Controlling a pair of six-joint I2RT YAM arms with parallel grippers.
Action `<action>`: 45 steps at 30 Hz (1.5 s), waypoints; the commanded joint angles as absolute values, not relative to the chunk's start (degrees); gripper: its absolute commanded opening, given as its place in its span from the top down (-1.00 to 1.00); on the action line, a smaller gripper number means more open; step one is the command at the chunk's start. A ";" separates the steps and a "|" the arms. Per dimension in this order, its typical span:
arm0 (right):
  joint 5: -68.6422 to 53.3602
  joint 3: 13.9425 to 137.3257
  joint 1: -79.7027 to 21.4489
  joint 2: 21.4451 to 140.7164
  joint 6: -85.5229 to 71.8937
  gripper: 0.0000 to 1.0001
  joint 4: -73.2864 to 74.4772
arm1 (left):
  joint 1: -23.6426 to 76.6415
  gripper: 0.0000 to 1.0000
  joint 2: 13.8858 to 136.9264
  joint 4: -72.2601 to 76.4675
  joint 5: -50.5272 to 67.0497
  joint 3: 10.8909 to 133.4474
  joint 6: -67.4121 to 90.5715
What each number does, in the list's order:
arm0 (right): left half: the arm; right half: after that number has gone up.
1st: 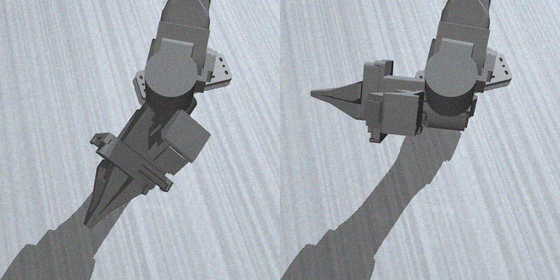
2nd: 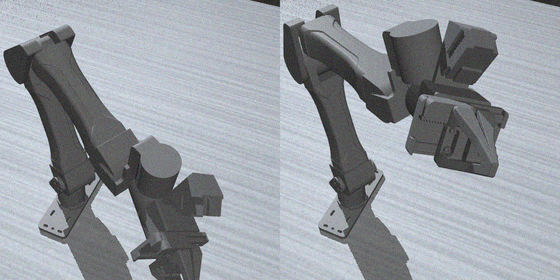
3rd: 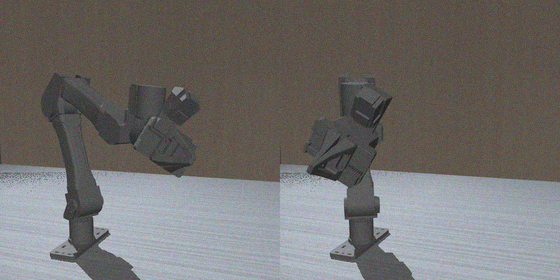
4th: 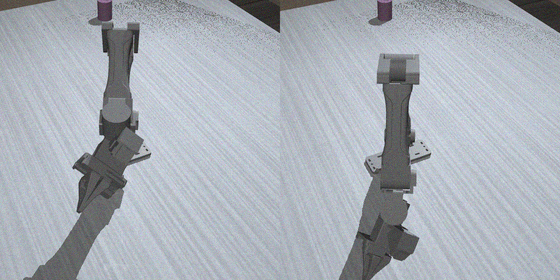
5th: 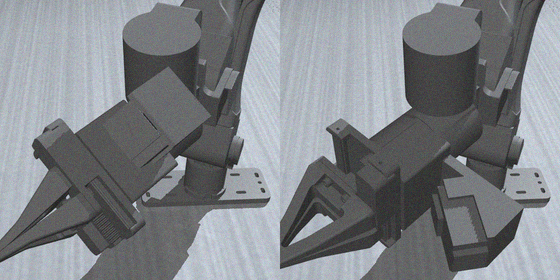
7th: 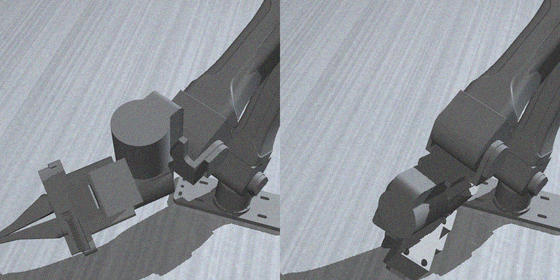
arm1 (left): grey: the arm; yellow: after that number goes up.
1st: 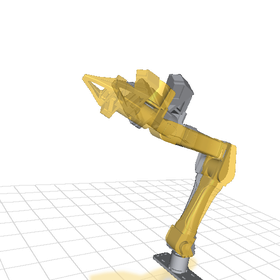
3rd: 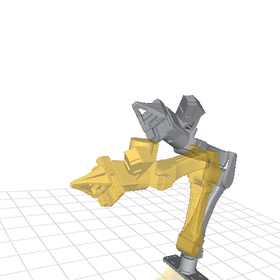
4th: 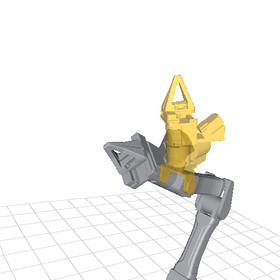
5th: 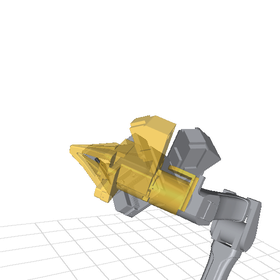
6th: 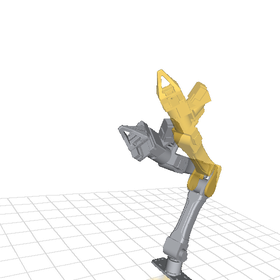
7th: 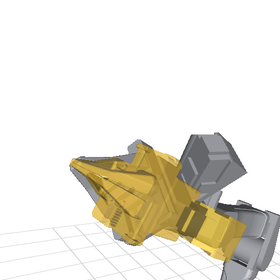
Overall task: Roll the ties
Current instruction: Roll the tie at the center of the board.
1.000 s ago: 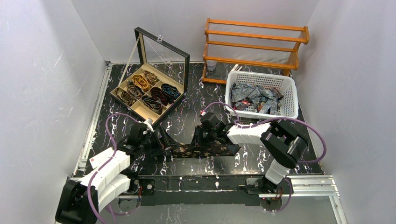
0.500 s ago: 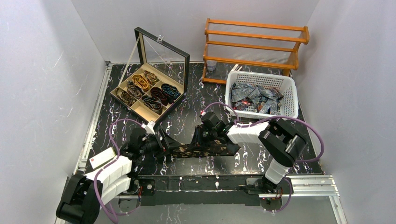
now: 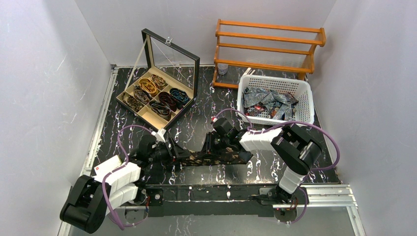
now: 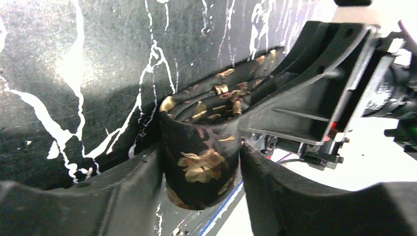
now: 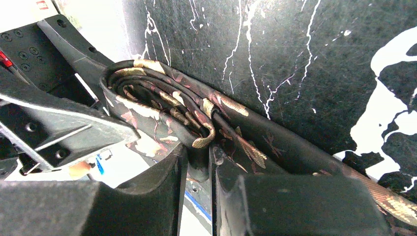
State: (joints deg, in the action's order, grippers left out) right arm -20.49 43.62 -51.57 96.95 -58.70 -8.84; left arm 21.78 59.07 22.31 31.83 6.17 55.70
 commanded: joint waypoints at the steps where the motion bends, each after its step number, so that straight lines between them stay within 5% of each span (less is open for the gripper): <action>1: -19.86 42.70 -51.33 98.70 -58.55 0.42 -7.66 | 24.20 0.09 60.24 20.58 28.94 7.65 54.93; 10: -19.18 45.12 -51.32 96.94 -56.46 0.34 -5.23 | 25.15 0.59 55.72 8.28 21.76 14.24 52.81; 19: -17.10 48.06 -51.33 94.56 -54.64 0.13 -2.61 | 32.67 0.69 56.22 -10.36 7.43 24.63 49.48; 27: -17.37 49.07 -51.33 96.23 -54.20 0.30 -2.89 | 39.98 0.74 60.03 -17.43 -4.29 32.09 49.97; 45: -21.45 47.99 -50.28 99.48 -59.29 0.32 -11.54 | 56.89 0.77 74.49 -39.42 -29.36 51.76 55.20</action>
